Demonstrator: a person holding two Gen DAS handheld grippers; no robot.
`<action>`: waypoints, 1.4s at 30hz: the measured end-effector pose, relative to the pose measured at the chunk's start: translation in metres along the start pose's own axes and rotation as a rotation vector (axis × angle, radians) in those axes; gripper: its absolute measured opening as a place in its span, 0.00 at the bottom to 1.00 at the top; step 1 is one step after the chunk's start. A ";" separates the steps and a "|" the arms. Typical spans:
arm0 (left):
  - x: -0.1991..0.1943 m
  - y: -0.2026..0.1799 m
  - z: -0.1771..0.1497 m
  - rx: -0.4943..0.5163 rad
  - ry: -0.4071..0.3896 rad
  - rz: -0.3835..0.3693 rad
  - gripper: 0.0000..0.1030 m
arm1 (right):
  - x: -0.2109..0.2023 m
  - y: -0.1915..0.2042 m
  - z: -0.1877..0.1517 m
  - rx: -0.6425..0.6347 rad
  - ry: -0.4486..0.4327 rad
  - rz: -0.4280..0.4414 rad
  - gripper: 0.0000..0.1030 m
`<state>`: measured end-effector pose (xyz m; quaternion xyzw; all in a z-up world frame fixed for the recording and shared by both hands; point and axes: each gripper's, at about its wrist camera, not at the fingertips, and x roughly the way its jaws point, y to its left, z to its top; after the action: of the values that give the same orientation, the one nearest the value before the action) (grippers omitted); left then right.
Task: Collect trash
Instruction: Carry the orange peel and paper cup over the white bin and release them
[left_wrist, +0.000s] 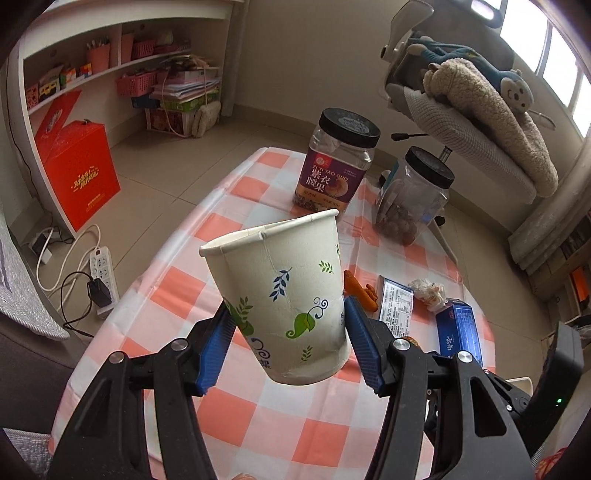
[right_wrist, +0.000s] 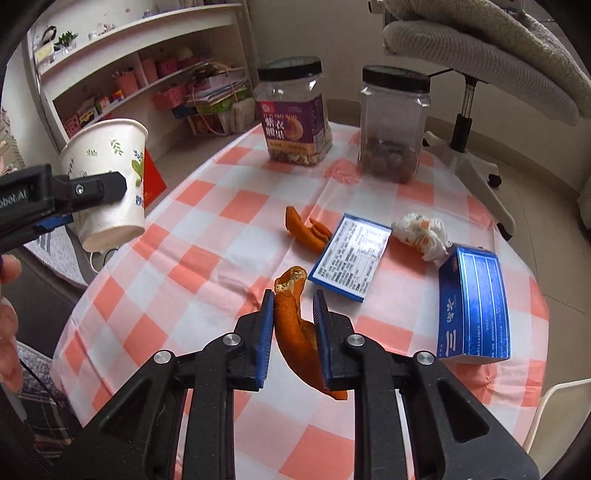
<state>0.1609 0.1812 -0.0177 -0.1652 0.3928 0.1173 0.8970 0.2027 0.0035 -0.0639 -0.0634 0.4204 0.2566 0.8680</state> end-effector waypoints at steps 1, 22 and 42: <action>-0.004 -0.003 0.000 0.011 -0.020 0.002 0.57 | -0.006 0.002 0.003 -0.004 -0.027 -0.006 0.19; -0.075 -0.074 -0.016 0.246 -0.437 0.084 0.58 | -0.104 -0.018 0.021 0.040 -0.369 -0.143 0.17; -0.086 -0.138 -0.037 0.297 -0.447 -0.036 0.58 | -0.171 -0.072 -0.003 0.110 -0.461 -0.293 0.18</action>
<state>0.1259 0.0327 0.0507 -0.0086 0.1949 0.0761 0.9778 0.1486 -0.1259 0.0568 -0.0162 0.2114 0.1126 0.9708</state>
